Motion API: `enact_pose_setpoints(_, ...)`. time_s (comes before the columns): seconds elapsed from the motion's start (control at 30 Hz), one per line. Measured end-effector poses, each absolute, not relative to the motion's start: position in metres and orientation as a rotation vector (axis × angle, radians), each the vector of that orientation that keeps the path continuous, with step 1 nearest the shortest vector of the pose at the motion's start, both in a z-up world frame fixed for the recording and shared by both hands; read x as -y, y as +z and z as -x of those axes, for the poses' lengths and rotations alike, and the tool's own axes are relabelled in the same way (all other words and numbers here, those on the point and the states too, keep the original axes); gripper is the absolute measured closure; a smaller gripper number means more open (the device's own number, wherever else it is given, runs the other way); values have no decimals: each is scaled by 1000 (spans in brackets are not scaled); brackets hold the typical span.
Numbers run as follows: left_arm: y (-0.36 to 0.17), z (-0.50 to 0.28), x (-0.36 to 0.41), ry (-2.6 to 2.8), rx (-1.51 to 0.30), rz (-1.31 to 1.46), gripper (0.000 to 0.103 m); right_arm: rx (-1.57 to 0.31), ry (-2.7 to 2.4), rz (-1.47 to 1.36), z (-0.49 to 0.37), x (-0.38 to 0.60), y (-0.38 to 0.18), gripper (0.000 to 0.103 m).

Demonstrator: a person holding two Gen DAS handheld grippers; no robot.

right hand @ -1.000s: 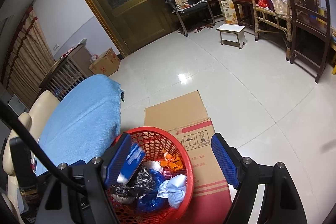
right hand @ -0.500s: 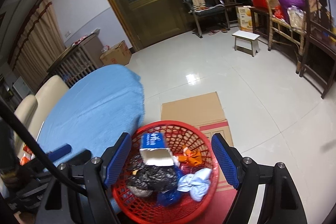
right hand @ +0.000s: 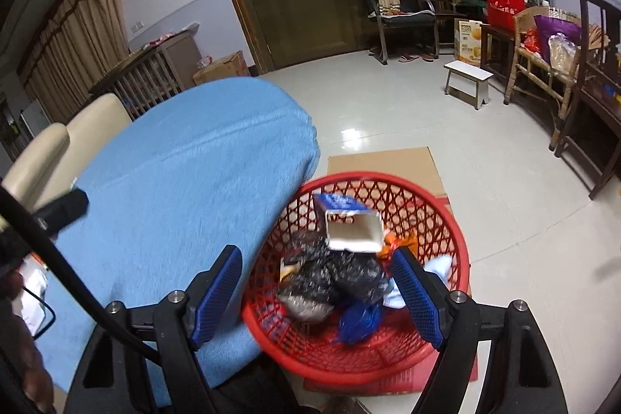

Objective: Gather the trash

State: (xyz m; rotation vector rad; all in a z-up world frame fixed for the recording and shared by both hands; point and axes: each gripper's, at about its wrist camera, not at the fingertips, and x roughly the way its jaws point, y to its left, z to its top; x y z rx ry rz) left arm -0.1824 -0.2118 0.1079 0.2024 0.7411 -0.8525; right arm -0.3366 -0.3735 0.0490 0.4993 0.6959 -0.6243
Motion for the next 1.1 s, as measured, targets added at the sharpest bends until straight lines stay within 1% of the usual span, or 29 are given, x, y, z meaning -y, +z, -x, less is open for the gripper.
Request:
enact_pose_setpoints(0.17, 105, 184, 207, -881, -751, -184, 18, -725, -656, -463, 338, 359, 46, 21)
enact_pose_setpoints(1.1, 96, 191, 204, -903, -747, -210, 17, -741, -672, -470, 341, 351, 44, 21)
